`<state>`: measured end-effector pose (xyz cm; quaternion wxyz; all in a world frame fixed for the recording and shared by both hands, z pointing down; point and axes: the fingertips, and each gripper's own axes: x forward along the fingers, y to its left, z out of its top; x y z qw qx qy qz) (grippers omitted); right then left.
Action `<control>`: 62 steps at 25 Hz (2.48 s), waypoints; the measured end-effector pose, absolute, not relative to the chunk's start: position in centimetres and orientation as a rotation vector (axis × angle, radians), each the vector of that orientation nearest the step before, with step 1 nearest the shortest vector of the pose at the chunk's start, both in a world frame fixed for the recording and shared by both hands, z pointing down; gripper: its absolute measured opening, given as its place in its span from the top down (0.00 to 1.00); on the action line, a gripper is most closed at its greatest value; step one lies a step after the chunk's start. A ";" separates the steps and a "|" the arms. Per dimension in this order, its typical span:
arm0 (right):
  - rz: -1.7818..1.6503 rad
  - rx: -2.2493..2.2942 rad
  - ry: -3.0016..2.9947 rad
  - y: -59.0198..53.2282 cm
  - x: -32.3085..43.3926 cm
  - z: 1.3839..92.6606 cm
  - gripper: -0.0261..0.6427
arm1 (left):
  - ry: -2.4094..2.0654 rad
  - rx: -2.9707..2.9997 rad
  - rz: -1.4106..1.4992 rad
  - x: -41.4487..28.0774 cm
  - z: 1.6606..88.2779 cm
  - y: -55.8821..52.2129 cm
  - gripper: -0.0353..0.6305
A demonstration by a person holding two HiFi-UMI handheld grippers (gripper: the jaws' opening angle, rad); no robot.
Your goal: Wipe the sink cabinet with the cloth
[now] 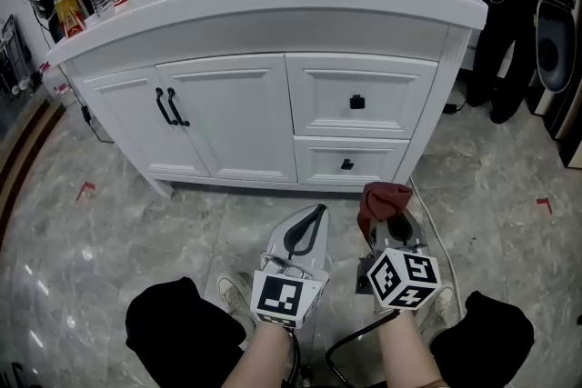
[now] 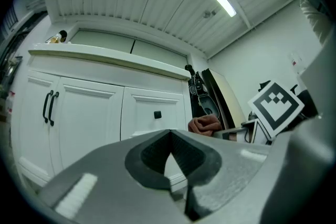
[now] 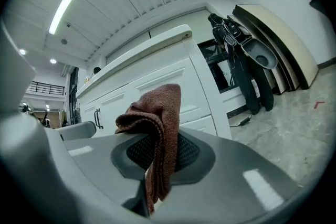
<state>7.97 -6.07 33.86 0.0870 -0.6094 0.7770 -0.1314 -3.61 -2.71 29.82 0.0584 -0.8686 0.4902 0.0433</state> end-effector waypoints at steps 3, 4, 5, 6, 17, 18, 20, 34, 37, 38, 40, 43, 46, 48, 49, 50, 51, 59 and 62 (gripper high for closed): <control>-0.365 -1.788 2.312 -8.5 7.5 32.7 0.84 | 1.482 -2.610 0.134 -4.0 29.4 -5.1 0.95; -0.353 -1.778 2.315 -9.2 7.2 32.2 0.84 | 1.484 -2.610 0.144 -4.1 29.2 -5.8 0.95; -0.339 -1.768 2.323 -10.0 7.0 31.8 0.84 | 1.488 -2.610 0.149 -4.3 29.0 -6.5 0.95; -0.323 -1.756 2.332 -10.7 6.7 31.2 0.84 | 1.497 -2.610 0.150 -4.5 28.9 -7.2 0.95; -0.100 -1.544 2.486 -18.5 -0.3 23.7 0.84 | 1.614 -2.536 0.236 -9.2 26.9 -13.6 0.95; -0.081 -1.518 2.499 -19.1 -1.1 23.0 0.84 | 1.622 -2.522 0.235 -9.6 26.7 -14.1 0.95; -0.059 -1.471 2.525 -20.1 -2.5 21.9 0.84 | 1.634 -2.499 0.222 -10.2 26.5 -14.8 0.95; 0.040 -1.370 2.615 -23.4 -5.8 20.1 0.84 | 1.699 -2.450 0.203 -11.6 26.4 -17.5 0.95; -0.011 -1.370 2.605 -23.4 -4.2 20.3 0.84 | 1.639 -2.482 0.160 -9.4 27.2 -17.6 0.95; -0.030 -1.374 2.598 -23.4 -3.6 20.3 0.84 | 1.616 -2.491 0.152 -8.6 27.3 -17.6 0.95; -0.038 -1.402 2.580 -23.4 -2.1 20.2 0.84 | 1.576 -2.512 0.162 -7.1 27.1 -17.4 0.95; -0.010 -1.460 2.556 -23.2 0.5 19.9 0.84 | 1.532 -2.545 0.183 -5.2 26.8 -17.1 0.95; 0.006 -1.507 2.536 -23.1 2.9 19.8 0.84 | 1.498 -2.563 0.174 -3.7 26.9 -17.1 0.95; 0.012 -1.536 2.518 -23.1 4.5 19.7 0.84 | 1.486 -2.580 0.173 -2.7 27.1 -17.1 0.95; 0.014 -1.552 2.508 -23.1 5.2 19.6 0.84 | 1.479 -2.590 0.172 -2.3 27.3 -17.1 0.95; 0.015 -1.569 2.497 -23.0 6.0 19.5 0.84 | 1.472 -2.598 0.168 -2.0 27.4 -17.1 0.95; 0.017 -1.588 2.486 -23.0 6.8 19.4 0.84 | 1.467 -2.605 0.165 -1.6 27.5 -17.1 0.95; 0.049 -1.816 2.368 -22.5 14.1 19.3 0.84 | 1.441 -2.661 0.170 0.4 29.0 -16.9 0.95; 0.033 -1.878 2.321 -22.2 15.8 19.5 0.84 | 1.420 -2.681 0.172 0.9 29.2 -16.5 0.95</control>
